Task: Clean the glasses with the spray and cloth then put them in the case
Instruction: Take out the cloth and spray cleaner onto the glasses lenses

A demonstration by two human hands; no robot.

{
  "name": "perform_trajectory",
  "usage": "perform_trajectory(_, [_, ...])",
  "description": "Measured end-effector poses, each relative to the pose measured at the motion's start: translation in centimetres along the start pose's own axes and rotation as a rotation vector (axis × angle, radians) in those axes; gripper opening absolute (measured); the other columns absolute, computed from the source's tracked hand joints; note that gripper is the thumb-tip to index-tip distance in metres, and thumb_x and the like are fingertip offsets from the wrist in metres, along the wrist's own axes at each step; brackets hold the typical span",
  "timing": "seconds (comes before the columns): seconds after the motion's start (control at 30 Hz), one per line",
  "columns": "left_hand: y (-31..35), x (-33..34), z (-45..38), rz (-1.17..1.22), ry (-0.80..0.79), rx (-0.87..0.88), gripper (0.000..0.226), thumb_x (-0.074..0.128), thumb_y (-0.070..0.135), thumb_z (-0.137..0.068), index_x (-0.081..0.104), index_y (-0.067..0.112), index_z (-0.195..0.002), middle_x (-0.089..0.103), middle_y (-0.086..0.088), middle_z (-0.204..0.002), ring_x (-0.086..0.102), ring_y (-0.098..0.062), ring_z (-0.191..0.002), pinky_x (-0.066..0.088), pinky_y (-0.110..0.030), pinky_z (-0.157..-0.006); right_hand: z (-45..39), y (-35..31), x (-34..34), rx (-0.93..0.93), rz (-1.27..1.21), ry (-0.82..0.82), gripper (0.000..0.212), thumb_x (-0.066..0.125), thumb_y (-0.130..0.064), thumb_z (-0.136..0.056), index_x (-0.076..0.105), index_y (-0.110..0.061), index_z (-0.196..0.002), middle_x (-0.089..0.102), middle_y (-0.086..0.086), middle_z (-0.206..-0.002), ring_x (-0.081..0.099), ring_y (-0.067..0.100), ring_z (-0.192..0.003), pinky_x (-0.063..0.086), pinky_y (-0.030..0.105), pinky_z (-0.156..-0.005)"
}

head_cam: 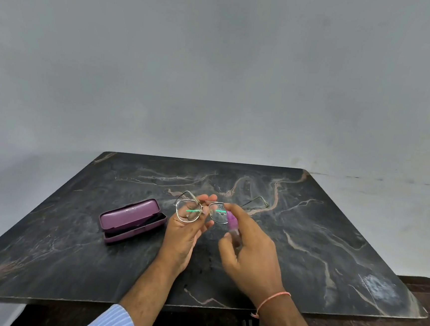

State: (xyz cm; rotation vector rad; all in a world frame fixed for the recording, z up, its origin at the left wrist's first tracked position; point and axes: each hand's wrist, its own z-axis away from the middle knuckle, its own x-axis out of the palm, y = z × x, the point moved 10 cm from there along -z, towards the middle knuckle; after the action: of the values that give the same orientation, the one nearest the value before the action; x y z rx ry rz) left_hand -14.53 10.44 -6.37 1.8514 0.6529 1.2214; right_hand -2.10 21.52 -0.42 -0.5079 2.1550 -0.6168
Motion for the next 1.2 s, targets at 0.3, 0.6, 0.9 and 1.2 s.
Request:
perform_trajectory(0.3, [-0.1, 0.0, 0.0, -0.009, -0.021, 0.012, 0.025, 0.072, 0.021, -0.093, 0.081, 0.035, -0.111, 0.076, -0.005, -0.139, 0.067, -0.03, -0.138, 0.051, -0.049, -0.11, -1.3, 0.4, 1.4, 0.058, -0.074, -0.019, 0.045, 0.059, -0.02, -0.092, 0.054, -0.044, -0.131, 0.057, -0.011, -0.064, 0.059, 0.009, -0.063, 0.038, 0.015, -0.057])
perform_trajectory(0.6, [-0.4, -0.1, -0.2, -0.023, 0.0, -0.012, 0.023, 0.076, 0.026, -0.09, 0.082, 0.033, -0.111, 0.078, -0.005, -0.134, 0.069, -0.03, -0.134, 0.051, -0.05, -0.111, -0.8, 0.0, 0.4, 0.078, -0.353, 0.041, 0.052, 0.058, -0.011, -0.1, 0.059, -0.055, -0.128, 0.065, 0.001, -0.064, 0.048, 0.008, -0.046, 0.042, 0.028, -0.047])
perform_trajectory(0.9, [-1.5, -1.0, -0.5, -0.008, 0.008, -0.064, 0.028, 0.064, -0.005, -0.101, 0.075, 0.009, -0.123, 0.078, -0.006, -0.136, 0.08, -0.012, -0.096, 0.063, -0.024, -0.077, -1.6, -3.2, 4.7, 0.063, -0.311, -0.097, 0.053, 0.058, -0.017, -0.092, 0.055, -0.06, -0.122, 0.063, -0.006, -0.064, 0.056, 0.011, -0.053, 0.046, 0.026, -0.055])
perform_trajectory(1.2, [-1.3, -1.1, -0.6, -0.057, 0.027, -0.034, 0.024, 0.068, 0.004, -0.102, 0.074, 0.006, -0.126, 0.081, -0.01, -0.117, 0.077, -0.023, -0.104, 0.061, -0.04, -0.094, -1.2, -2.6, 3.1, 0.002, -0.348, -0.038, 0.058, 0.058, -0.011, -0.098, 0.055, -0.057, -0.134, 0.064, 0.001, -0.066, 0.052, 0.011, -0.051, 0.042, 0.02, -0.055])
